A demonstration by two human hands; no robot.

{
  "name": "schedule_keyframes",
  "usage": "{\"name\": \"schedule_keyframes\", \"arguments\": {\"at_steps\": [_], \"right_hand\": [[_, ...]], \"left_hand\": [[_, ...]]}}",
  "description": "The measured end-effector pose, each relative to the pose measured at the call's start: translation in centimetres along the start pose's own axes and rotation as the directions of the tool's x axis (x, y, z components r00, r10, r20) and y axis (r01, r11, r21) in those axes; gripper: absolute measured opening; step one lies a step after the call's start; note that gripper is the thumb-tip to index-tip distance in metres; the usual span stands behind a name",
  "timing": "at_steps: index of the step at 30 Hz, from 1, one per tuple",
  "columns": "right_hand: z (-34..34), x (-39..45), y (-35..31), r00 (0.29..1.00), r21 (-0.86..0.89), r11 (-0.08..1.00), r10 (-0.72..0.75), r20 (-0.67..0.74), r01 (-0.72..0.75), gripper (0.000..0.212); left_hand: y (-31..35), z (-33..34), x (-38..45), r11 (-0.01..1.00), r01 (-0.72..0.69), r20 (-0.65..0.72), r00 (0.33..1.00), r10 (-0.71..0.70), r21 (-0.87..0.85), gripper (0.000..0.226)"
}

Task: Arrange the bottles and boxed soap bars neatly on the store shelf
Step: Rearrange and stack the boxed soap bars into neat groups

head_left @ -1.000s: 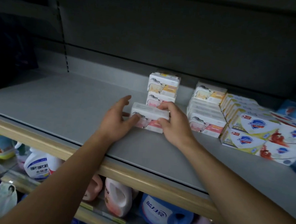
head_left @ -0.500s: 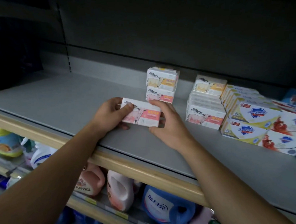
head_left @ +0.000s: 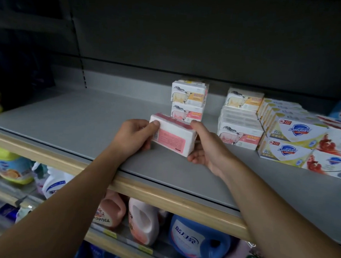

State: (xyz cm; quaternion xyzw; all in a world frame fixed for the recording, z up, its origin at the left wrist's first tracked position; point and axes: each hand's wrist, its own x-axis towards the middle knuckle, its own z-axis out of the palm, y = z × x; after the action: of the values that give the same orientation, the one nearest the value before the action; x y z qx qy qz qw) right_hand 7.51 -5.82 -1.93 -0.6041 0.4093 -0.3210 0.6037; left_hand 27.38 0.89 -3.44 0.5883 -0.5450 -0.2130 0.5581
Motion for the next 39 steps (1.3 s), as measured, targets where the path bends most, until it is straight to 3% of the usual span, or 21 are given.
{"name": "schedule_keyframes", "arguments": {"at_steps": [4, 10, 16, 18, 23, 27, 30, 32, 35, 39], "right_hand": [[-0.2, -0.4, -0.4, 0.984, -0.068, 0.989, 0.138, 0.112, -0.131, 0.07], [-0.2, -0.5, -0.5, 0.981, -0.025, 0.99, 0.143, 0.134, -0.141, 0.067], [0.0, -0.8, -0.4, 0.996, 0.041, 0.997, -0.061, 0.064, 0.058, 0.024], [0.1, -0.8, -0.2, 0.989, 0.036, 0.989, -0.144, 0.028, 0.143, 0.026], [0.2, -0.6, 0.3, 0.9, -0.234, 0.878, -0.435, -0.026, 0.418, 0.043], [0.4, 0.0, 0.8, 0.911, -0.191, 0.902, -0.407, -0.072, 0.388, 0.059], [0.3, 0.5, 1.0, 0.946, -0.104, 0.944, -0.32, -0.054, 0.313, 0.046], [0.2, 0.4, 1.0, 0.939, -0.179, 0.928, -0.341, -0.055, 0.326, 0.034], [0.2, 0.2, 1.0, 0.891, -0.375, 0.842, -0.447, -0.08, 0.388, 0.036], [0.5, -0.1, 0.7, 0.887, -0.276, 0.869, -0.451, -0.102, 0.41, 0.037]], "left_hand": [[-0.3, 0.0, 0.2, 0.988, 0.023, -0.05, 0.999, -0.016, 0.15, 0.059], [-0.4, -0.1, 0.3, 0.991, 0.021, -0.042, 0.999, -0.016, 0.134, 0.055], [0.1, -0.3, -0.1, 0.992, 0.004, -0.029, 1.0, -0.008, -0.125, 0.038], [0.1, -0.1, 0.0, 0.975, 0.034, -0.011, 0.999, -0.037, -0.219, 0.037], [-0.1, 0.0, 0.3, 0.994, 0.001, -0.026, 1.0, -0.004, -0.113, 0.027], [0.2, -0.2, 0.0, 0.986, -0.034, 0.028, 0.999, 0.039, -0.165, 0.037], [0.3, -0.2, -0.1, 0.979, -0.043, 0.067, 0.996, 0.057, -0.2, 0.044], [0.3, -0.3, 0.0, 0.976, -0.024, 0.068, 0.997, 0.04, -0.219, 0.049], [0.1, -0.4, 0.1, 0.967, 0.008, 0.061, 0.998, 0.008, -0.256, 0.056], [-0.1, -0.5, 0.1, 0.937, 0.037, 0.092, 0.996, -0.005, -0.348, 0.048]]}}
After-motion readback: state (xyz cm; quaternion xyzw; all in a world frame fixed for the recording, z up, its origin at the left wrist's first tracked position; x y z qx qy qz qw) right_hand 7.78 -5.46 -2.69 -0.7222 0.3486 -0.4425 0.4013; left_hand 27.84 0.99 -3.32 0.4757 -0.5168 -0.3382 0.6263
